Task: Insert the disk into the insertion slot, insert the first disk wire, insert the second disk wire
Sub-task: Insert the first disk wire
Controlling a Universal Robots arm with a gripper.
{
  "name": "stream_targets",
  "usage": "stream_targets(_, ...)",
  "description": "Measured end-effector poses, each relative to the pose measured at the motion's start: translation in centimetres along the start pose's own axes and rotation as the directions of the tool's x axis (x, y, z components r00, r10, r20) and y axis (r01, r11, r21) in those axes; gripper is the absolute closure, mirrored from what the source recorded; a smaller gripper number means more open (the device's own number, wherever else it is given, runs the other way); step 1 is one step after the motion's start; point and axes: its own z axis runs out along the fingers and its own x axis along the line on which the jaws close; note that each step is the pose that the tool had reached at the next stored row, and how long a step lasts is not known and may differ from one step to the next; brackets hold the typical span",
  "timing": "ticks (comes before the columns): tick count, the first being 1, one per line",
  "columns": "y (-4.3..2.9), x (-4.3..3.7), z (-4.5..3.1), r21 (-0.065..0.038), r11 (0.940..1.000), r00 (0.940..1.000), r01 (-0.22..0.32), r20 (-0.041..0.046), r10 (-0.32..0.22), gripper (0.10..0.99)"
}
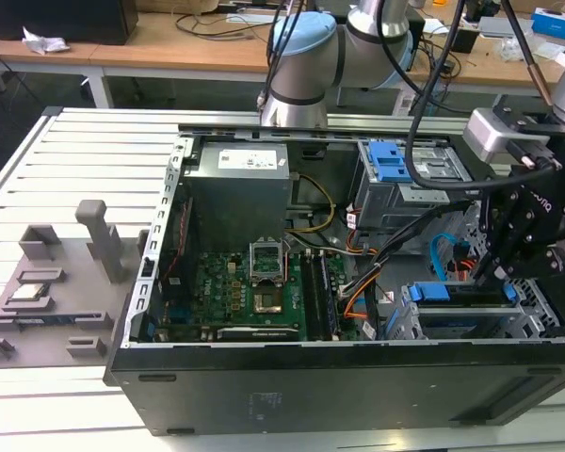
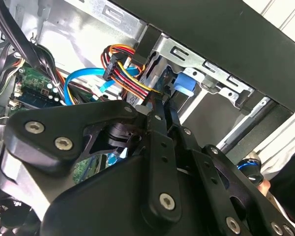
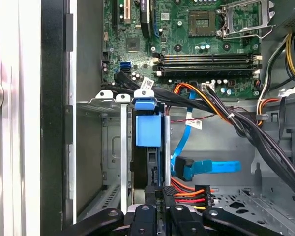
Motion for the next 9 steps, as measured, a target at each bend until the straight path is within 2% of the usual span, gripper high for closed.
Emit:
stream_targets(2,-0.01,0.0,0.27,0.0,1.0,1.0,0.0,-0.0007,0.0,0.918)
stream_targets(6,-0.02,-0.01,0.31,0.0,1.0,1.0,0.0,-0.0007,0.0,0.906)
stream_targets(7,-0.01,0.0,0.22,0.0,1.0,1.0,0.0,-0.0011,0.0,0.843)
stream_targets(9,0.03,0.05,-0.71,0.0,1.0,1.0,0.0,-0.0012,0.0,0.843)
